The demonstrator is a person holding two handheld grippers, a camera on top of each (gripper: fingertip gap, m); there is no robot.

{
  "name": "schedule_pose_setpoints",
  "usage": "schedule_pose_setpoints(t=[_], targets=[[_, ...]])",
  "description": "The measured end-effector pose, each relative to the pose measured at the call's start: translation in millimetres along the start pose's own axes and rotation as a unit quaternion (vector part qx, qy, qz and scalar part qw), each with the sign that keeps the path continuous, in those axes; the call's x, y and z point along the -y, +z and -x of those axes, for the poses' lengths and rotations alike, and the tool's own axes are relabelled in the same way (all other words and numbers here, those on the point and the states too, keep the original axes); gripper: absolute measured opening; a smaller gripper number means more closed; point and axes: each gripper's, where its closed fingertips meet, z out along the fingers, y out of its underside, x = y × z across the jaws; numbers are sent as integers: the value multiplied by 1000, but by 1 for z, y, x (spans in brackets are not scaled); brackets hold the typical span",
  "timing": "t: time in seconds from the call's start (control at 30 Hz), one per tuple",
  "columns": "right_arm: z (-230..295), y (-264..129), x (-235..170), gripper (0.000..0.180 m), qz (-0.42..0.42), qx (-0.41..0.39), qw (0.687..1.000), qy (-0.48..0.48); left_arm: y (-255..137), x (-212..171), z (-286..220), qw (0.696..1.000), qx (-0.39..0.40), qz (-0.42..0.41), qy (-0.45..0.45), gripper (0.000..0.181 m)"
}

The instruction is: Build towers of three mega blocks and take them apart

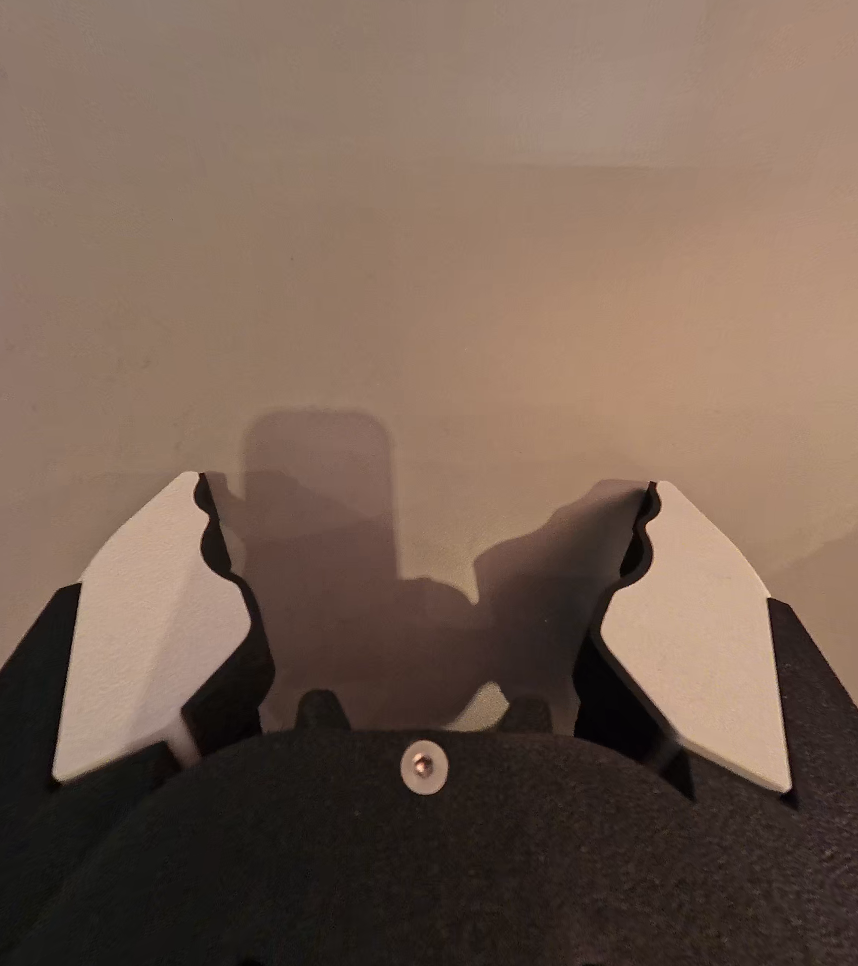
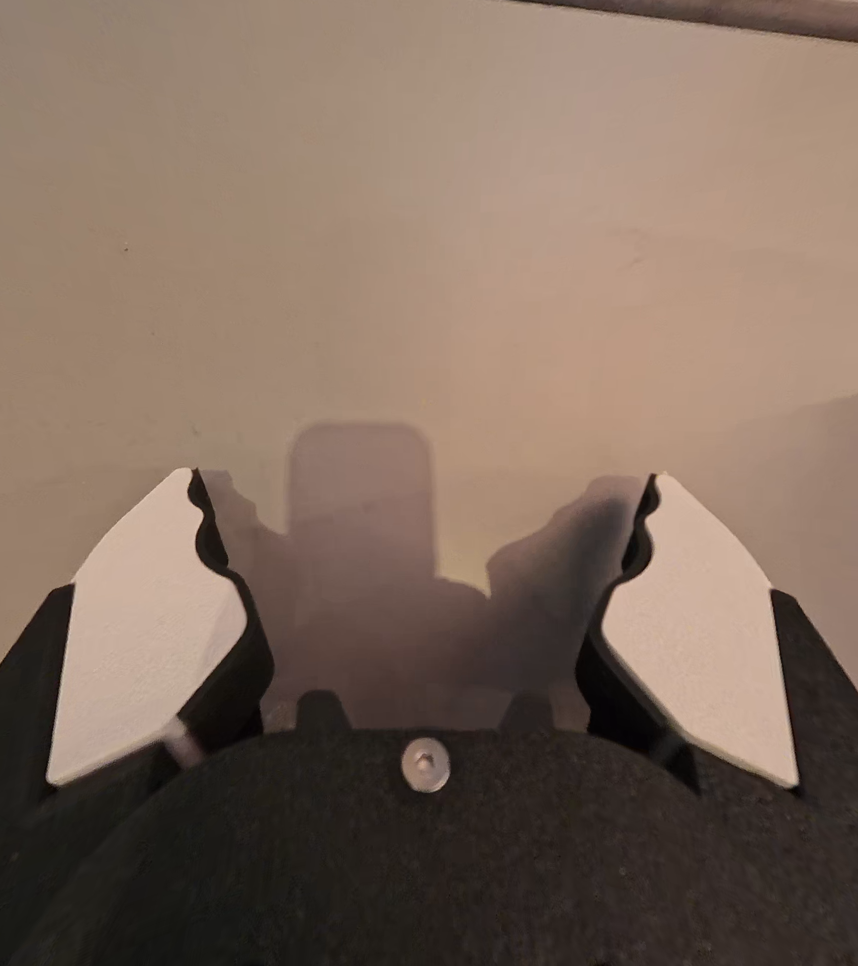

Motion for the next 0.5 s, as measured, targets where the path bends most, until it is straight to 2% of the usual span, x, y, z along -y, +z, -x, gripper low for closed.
schedule_pose_setpoints(t=[0.5], targets=[[-4, 3, -6, 145, 16, 8, 1000, 20, 0, 1, 0, 1000, 2, -2, 1, 146]])
